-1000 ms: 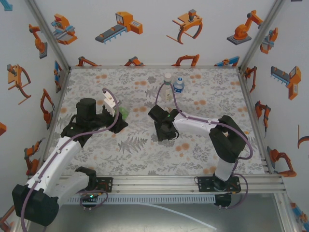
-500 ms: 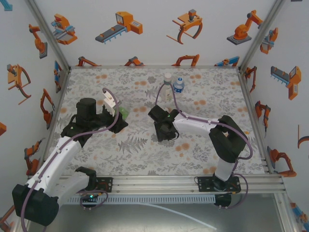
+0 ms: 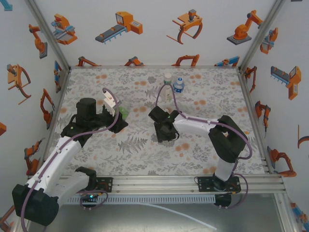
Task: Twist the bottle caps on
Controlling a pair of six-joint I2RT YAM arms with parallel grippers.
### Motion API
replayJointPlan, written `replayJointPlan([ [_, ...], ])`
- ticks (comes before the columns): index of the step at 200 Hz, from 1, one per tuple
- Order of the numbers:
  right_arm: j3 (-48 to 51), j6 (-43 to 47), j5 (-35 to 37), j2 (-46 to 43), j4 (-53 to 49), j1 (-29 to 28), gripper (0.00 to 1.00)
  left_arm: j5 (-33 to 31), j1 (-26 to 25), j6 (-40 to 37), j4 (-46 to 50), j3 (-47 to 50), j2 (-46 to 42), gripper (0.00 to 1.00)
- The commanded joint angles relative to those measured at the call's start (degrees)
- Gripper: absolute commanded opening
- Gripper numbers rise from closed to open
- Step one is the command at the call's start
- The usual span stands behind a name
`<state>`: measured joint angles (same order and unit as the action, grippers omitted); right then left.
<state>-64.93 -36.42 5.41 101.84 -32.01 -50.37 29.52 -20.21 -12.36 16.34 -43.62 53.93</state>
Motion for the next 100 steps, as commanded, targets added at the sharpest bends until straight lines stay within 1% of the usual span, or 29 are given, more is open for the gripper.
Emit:
replayJointPlan([
  [1,1.3,-1.3,-0.4,0.9,1.4,0.2,0.44,0.1,0.1,-0.9,0.4,-1.9,0.0,0.04],
  [38,2.4,-2.1,-0.2,0.9,3.5,0.2,0.39,0.1,0.2,-0.9,0.4,-1.8,0.0,0.04],
  [62,3.4,-2.7,-0.8,0.1,5.1,0.5,0.31,0.0,0.1,-0.9,0.4,-1.9,0.0,0.04],
  [77,4.9,-3.3,-2.7,-0.7,7.2,1.2,0.25,0.0,0.1,-0.9,0.4,-1.8,0.1,0.04],
  [100,8.6,-5.0,-7.5,-3.0,12.8,3.5,0.24,0.1,0.2,-0.9,0.4,-1.9,0.2,0.04],
])
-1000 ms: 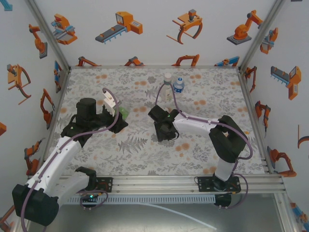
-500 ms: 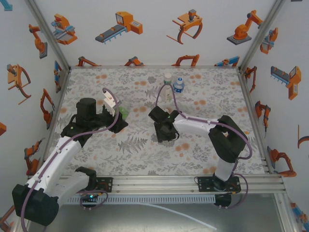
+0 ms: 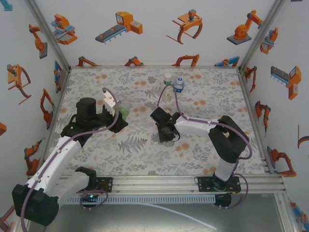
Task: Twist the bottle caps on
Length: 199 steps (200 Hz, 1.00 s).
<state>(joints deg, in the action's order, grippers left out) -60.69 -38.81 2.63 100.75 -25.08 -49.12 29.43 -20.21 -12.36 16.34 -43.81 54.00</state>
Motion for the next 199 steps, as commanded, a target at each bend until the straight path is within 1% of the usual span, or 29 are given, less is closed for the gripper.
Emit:
replayJointPlan([
  [1,4.6,-2.7,-4.9,-2.0,6.3,2.3,0.24,0.2,0.2,-0.9,0.4,-1.7,0.1,0.04],
  [19,8.9,-4.7,-9.0,-4.3,13.1,4.5,0.24,0.2,0.2,-1.0,0.4,-1.7,0.1,0.04],
  [38,15.0,-8.6,-15.2,-6.2,22.2,8.0,0.25,0.2,0.2,-0.9,0.4,-1.7,0.2,0.04],
  [50,19.3,-11.4,-17.8,-7.8,27.6,10.3,0.29,0.2,0.2,-0.9,0.4,-1.7,0.1,0.04],
  [62,22.8,-13.1,-18.0,-9.9,29.5,12.1,0.36,0.1,0.1,-0.9,0.4,-1.6,0.2,0.04],
  [72,24.6,-13.4,-16.4,-12.2,28.0,13.5,0.42,0.2,0.1,-0.9,0.4,-1.7,0.1,0.04],
  [87,24.6,-11.8,-10.9,-15.4,20.9,14.0,0.46,0.2,0.2,-0.9,0.3,-1.7,0.3,0.04],
  [101,22.7,-9.5,-6.4,-17.3,14.0,14.0,0.47,0.2,0.2,-0.9,0.4,-1.8,0.4,0.04],
  [114,21.1,-8.2,-3.8,-18.7,10.4,13.6,0.48,0.3,0.2,-0.9,0.4,-1.7,0.5,0.04],
  [133,17.7,-5.8,1.7,-19.5,6.9,10.7,0.48,0.3,0.1,-0.9,0.4,-1.8,0.5,0.04],
  [148,14.4,-3.4,6.0,-18.6,5.1,7.2,0.48,0.2,0.2,-1.0,0.5,-1.8,0.5,0.04],
  [174,9.9,0.1,8.2,-14.3,4.7,3.2,0.5,0.2,0.1,-1.1,0.6,-1.8,0.5,0.04],
  [199,5.8,1.1,8.6,-10.0,3.2,1.2,0.5,0.2,0.1,-1.1,0.7,-1.8,0.5,0.04],
])
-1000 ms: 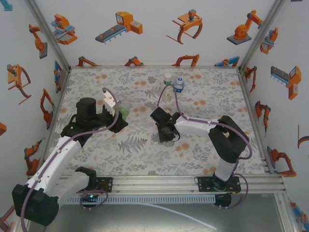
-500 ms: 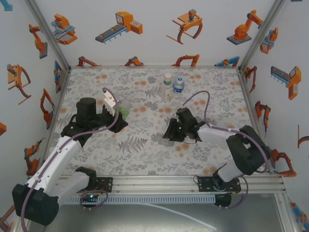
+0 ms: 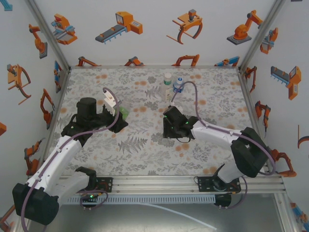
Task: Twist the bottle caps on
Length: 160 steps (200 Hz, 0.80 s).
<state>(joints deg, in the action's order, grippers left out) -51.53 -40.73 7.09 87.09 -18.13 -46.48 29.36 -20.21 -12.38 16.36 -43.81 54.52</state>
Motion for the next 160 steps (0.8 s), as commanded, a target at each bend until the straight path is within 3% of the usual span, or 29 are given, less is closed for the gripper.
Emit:
replayJointPlan([
  [1,-3.5,3.0,4.1,3.8,-3.8,-1.5,0.49,0.3,0.1,-1.1,0.7,-1.8,0.0,0.04],
  [51,-6.4,3.1,3.6,8.7,-4.5,-3.9,0.5,0.3,0.1,-1.0,0.7,-1.8,-0.1,0.05],
  [160,-8.4,2.9,3.5,10.9,-7.1,-5.6,0.43,0.3,0.1,-0.9,0.6,-1.8,-0.1,0.05],
])
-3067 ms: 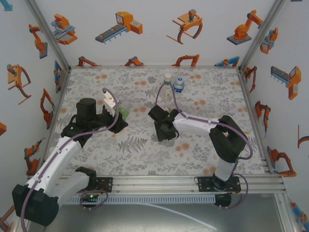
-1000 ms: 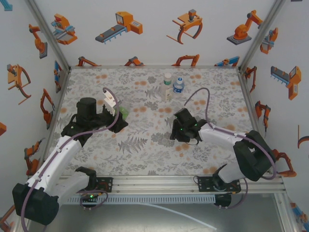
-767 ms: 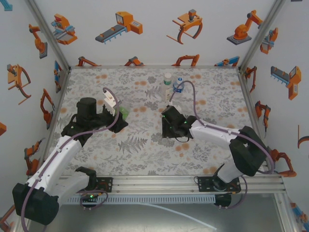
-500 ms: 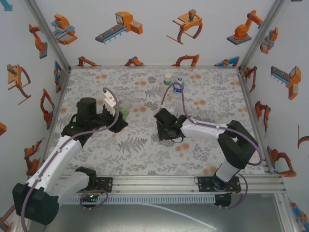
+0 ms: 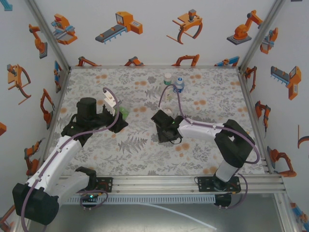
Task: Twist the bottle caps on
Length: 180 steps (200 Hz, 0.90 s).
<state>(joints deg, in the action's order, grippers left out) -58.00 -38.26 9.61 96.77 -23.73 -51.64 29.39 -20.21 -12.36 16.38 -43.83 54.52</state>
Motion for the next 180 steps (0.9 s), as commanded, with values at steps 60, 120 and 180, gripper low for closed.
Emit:
replayJointPlan([
  [60,-3.0,0.6,0.9,2.5,-2.7,-0.7,0.44,0.1,0.1,-0.9,0.8,-1.9,0.0,0.05],
  [120,-3.0,0.4,1.0,2.0,-3.3,-0.7,0.43,0.1,0.1,-1.0,0.9,-1.9,-0.1,0.05],
  [180,-2.8,0.5,1.3,1.6,-2.9,-0.7,0.36,0.1,0.1,-1.1,1.0,-1.9,-0.2,0.05],
])
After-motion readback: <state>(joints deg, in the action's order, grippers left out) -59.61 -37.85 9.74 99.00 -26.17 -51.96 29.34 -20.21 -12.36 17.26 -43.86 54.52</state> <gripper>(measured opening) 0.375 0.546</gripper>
